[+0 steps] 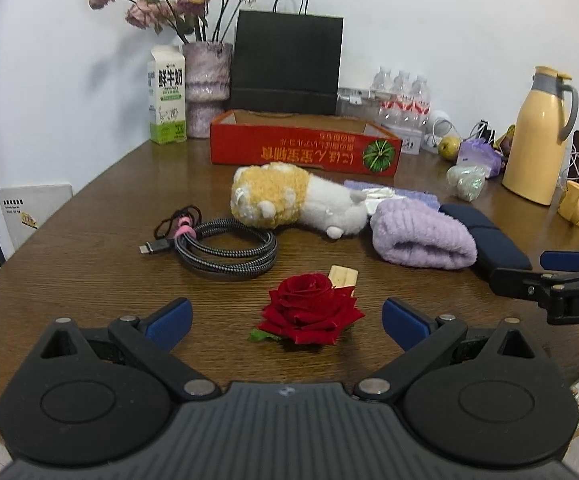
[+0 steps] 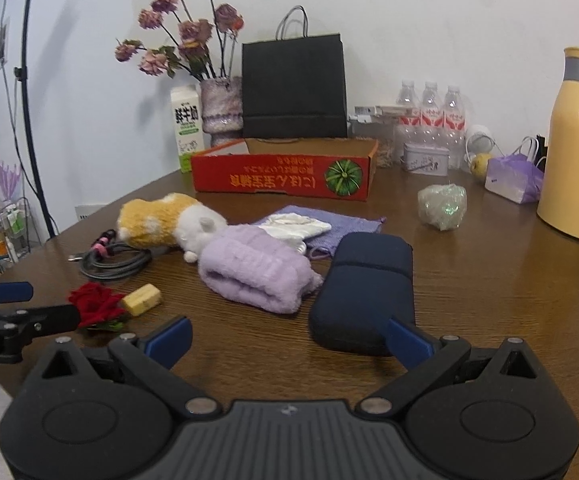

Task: Organize objects
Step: 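Grasp the red rose with the left tool while the right tool grasps the navy glasses case, then carry the rose and the navy case toward the open cardboard box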

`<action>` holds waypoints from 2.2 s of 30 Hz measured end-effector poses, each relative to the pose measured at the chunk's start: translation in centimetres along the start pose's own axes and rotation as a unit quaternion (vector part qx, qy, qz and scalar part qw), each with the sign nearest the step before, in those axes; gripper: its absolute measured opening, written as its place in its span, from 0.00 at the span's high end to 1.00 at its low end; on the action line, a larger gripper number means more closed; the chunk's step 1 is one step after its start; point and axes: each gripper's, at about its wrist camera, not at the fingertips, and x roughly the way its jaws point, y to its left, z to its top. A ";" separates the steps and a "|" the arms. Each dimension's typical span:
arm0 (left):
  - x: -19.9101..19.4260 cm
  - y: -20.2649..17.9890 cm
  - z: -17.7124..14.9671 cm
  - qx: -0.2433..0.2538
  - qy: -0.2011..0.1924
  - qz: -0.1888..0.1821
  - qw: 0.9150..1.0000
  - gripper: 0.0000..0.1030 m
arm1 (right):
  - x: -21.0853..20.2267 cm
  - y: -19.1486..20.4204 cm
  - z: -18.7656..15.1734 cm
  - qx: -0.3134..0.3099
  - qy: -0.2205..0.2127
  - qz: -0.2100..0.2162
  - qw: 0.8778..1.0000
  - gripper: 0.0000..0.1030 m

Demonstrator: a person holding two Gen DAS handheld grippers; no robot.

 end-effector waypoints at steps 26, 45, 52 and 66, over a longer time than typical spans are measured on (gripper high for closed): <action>3.3 0.1 0.8 -0.005 0.020 0.002 1.000 0.59 | 4.9 -3.3 1.8 -0.028 0.028 -0.046 0.998 0.00; 2.8 1.2 3.1 -0.009 -0.024 0.021 0.999 0.59 | 7.8 -3.8 3.4 -0.036 0.059 -0.056 0.996 0.07; 3.0 1.4 3.1 -0.013 -0.023 0.020 0.999 0.59 | 8.9 -3.8 3.6 -0.026 0.069 -0.061 0.995 0.17; 2.6 1.4 3.6 -0.017 -0.035 0.010 0.999 0.59 | 8.6 -4.9 3.9 -0.004 0.065 -0.022 0.998 0.31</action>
